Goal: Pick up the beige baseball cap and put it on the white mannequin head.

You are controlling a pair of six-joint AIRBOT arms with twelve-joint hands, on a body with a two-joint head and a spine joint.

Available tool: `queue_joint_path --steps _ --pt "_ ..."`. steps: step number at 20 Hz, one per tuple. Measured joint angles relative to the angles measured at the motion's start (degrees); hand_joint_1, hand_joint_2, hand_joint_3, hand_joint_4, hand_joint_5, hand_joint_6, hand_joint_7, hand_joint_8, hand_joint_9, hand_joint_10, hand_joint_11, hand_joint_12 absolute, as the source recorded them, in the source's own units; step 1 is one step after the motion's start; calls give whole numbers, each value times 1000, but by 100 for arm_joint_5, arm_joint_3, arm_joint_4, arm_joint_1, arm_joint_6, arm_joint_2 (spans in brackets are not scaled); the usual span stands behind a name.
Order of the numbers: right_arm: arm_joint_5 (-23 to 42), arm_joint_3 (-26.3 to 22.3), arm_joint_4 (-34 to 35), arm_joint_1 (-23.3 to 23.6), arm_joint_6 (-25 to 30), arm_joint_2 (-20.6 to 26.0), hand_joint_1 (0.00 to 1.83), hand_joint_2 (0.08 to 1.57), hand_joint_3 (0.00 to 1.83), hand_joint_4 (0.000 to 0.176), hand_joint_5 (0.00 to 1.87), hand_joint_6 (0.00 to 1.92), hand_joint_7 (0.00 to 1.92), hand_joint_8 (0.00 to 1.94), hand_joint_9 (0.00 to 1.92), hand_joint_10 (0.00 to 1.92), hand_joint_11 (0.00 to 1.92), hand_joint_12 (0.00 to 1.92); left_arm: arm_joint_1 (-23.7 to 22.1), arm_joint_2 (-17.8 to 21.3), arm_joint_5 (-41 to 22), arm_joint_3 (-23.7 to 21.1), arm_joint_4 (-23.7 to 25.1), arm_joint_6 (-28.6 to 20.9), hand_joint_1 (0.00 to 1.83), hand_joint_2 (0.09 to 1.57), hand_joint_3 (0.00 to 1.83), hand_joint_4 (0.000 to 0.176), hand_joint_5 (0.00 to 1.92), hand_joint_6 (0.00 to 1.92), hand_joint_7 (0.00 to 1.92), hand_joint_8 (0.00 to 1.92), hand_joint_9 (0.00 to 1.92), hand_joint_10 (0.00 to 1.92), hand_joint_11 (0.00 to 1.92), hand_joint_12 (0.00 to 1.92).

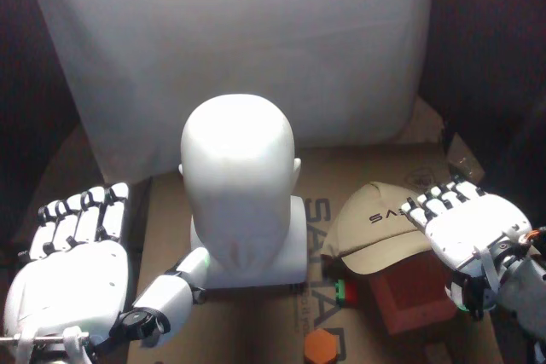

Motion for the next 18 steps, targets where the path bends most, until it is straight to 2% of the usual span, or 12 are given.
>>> queue_joint_path --steps 5,9,12,14,18 --pt "-184 758 61 -70 197 -433 1132 1147 4 0 134 2 154 1 118 1 0 353 81 -122 162 168 144 -105 0 1126 0 0 27 8 0 0 0 0 9 4" --pt "-352 1349 -452 -155 588 -848 1137 1149 4 0 133 1 156 2 113 0 0 355 214 -240 232 236 286 -396 0 1126 0 0 45 12 5 2 0 0 38 18" --pt "-393 1679 -879 -149 831 -1084 1149 1152 4 0 134 3 148 0 99 0 0 347 267 -254 293 264 345 -479 0 1126 0 0 48 11 8 3 0 0 43 22" --pt "-452 1873 -1067 -149 1051 -1215 1140 1153 3 0 151 6 162 3 121 6 0 407 267 -254 249 308 378 -498 0 1126 0 0 48 10 5 1 0 0 40 22" --pt "-595 2190 -1025 -42 1102 -1408 1120 1151 1 0 156 4 166 2 132 6 0 431 321 -284 275 501 776 -546 0 1126 0 0 57 10 3 0 0 0 36 23"
